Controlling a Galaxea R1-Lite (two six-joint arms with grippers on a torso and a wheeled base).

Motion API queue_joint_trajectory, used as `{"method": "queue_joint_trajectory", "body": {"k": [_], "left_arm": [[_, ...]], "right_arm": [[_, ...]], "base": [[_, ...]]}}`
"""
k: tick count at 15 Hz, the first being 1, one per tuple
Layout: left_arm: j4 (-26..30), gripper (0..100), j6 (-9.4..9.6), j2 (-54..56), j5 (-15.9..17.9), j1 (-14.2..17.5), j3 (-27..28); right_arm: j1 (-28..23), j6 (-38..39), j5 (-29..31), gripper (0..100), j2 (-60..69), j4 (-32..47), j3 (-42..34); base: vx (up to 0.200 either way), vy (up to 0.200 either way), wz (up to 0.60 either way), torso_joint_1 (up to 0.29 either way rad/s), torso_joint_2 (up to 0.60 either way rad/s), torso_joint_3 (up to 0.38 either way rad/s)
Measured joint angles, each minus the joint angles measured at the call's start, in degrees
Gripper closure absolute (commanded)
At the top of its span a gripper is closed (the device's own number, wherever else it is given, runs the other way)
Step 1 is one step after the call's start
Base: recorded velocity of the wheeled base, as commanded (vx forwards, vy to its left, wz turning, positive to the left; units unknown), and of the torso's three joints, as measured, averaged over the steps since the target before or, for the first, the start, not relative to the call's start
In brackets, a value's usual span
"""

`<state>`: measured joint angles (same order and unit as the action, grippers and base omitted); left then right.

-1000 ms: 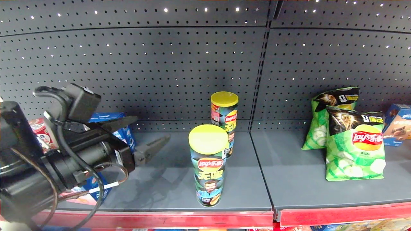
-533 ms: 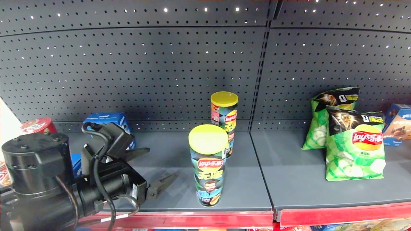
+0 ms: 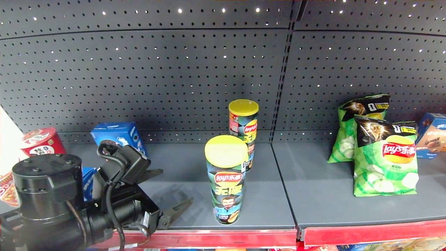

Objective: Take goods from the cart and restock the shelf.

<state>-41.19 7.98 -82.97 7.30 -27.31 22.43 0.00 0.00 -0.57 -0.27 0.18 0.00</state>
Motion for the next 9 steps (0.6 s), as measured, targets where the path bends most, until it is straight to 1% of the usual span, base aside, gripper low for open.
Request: {"method": "queue_joint_trajectory", "body": {"k": [6,9], "left_arm": [[-0.05,0,-0.49,-1.62,-0.09,-1.79,-0.27],[-0.13,0,-0.51,-2.78,-0.44,-2.18,-0.16]], "right_arm": [[0.00,0.00,-0.02,0,0.00,0.00,0.00],[0.00,0.00,-0.02,0,0.00,0.00,0.00]], "base": [[0.000,0.000,0.00,0.000,0.00,0.000],[0.000,0.000,0.00,0.000,0.00,0.000]]}}
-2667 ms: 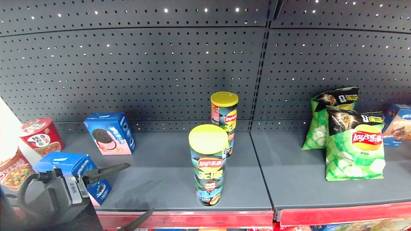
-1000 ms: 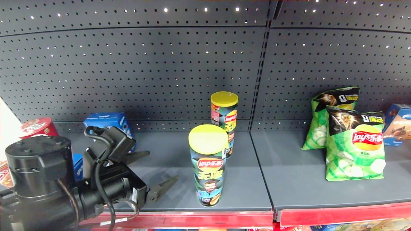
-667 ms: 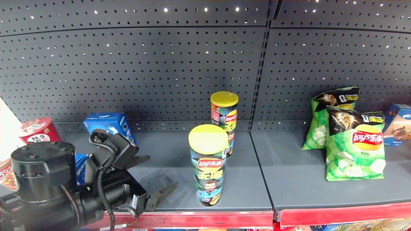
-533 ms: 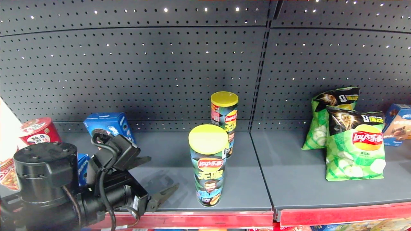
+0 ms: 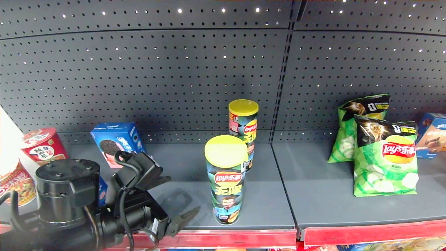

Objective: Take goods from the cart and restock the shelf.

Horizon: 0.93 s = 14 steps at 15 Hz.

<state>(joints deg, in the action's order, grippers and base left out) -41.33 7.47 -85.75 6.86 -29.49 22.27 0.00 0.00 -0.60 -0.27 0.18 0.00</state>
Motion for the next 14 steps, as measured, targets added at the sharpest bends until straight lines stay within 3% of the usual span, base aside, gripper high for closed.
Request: {"method": "queue_joint_trajectory", "body": {"k": [4,14], "left_arm": [[-0.20,0,0.00,-2.43,-4.57,-0.27,0.77],[-0.16,0,-0.11,-6.89,-5.19,-1.90,4.29]], "right_arm": [[0.00,0.00,0.00,0,0.00,0.02,0.00],[0.00,0.00,0.00,0,0.00,0.00,0.00]], "base": [[0.000,0.000,0.00,0.000,0.00,0.000],[0.000,0.000,0.00,0.000,0.00,0.000]]}}
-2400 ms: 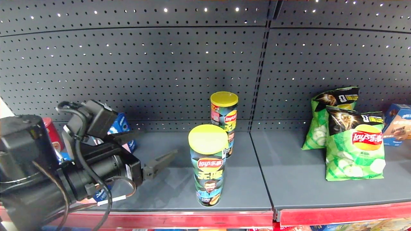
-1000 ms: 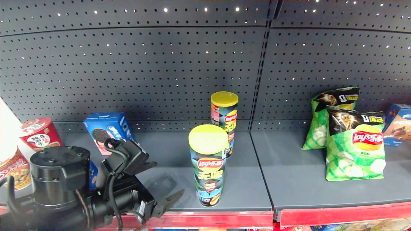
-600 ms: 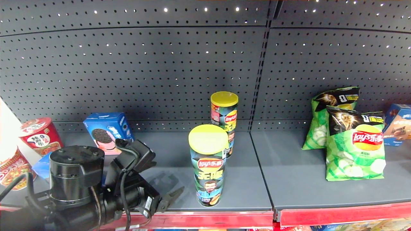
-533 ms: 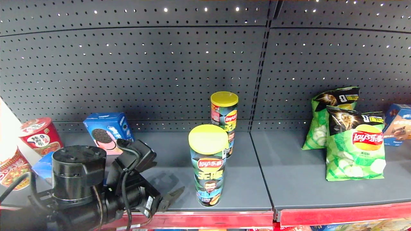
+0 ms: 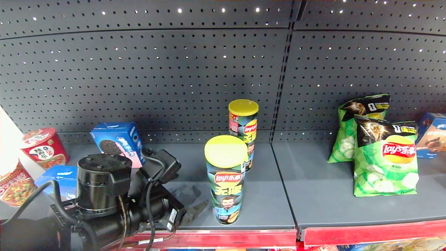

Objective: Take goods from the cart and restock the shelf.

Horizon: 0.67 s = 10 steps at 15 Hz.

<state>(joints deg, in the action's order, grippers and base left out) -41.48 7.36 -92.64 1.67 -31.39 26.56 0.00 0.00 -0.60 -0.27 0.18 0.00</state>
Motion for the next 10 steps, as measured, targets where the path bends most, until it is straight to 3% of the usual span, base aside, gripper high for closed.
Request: {"method": "queue_joint_trajectory", "body": {"k": [10], "left_arm": [[0.00,0,-0.04,-2.82,-0.66,-0.72,1.46]], "right_arm": [[0.00,0.00,0.00,0,0.00,0.04,0.00]], "base": [[0.000,0.000,0.00,0.000,0.00,0.000]]}}
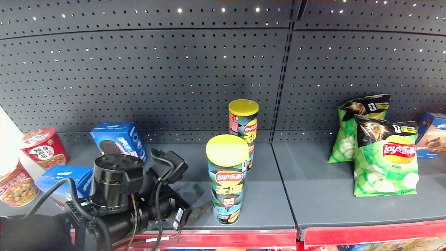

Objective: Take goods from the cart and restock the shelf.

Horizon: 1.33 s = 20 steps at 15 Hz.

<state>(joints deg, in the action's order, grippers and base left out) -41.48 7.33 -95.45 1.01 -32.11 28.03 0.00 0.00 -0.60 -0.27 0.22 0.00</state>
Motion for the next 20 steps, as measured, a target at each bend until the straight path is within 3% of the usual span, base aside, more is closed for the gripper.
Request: {"method": "queue_joint_trajectory", "body": {"k": [20], "left_arm": [[-0.11,0,0.04,-2.56,-2.02,-1.02,3.11]], "right_arm": [[-0.02,0.00,0.00,0,0.00,0.02,0.00]], "base": [[0.000,0.000,0.00,0.000,0.00,0.000]]}}
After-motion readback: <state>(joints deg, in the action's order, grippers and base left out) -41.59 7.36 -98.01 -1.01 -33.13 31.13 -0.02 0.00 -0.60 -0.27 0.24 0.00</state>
